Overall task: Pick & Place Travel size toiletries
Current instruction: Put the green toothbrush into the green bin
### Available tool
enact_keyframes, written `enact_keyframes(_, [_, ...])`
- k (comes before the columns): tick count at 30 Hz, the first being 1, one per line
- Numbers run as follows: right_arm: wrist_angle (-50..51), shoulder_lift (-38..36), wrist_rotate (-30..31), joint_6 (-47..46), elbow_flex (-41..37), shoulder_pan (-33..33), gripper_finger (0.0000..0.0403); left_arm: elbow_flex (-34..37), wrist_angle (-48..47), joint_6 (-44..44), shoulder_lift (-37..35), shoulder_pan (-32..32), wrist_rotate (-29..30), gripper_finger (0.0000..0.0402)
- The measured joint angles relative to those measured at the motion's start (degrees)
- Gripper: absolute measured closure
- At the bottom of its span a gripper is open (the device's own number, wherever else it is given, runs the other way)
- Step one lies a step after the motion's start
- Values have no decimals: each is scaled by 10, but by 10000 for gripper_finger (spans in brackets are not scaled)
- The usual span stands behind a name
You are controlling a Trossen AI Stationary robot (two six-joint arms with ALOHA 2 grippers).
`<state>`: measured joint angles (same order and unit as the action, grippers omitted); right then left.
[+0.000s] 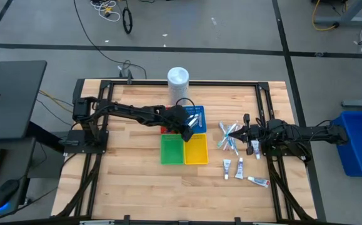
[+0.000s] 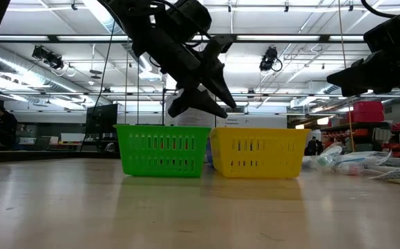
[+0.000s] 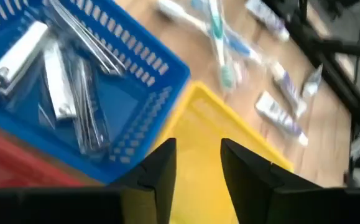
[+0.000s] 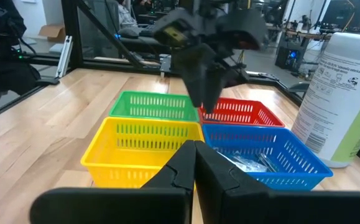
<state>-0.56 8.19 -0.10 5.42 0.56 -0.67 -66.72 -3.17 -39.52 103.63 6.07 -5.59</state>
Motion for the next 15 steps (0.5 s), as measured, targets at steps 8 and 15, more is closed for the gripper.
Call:
enact_keyframes(8, [0,0,0,0,0,0,389,0,-33,99,-36,-41,29,311])
enact_keyframes(15, [0,0,0,0,0,0,389,0,-72,171,-67,-55,47,335])
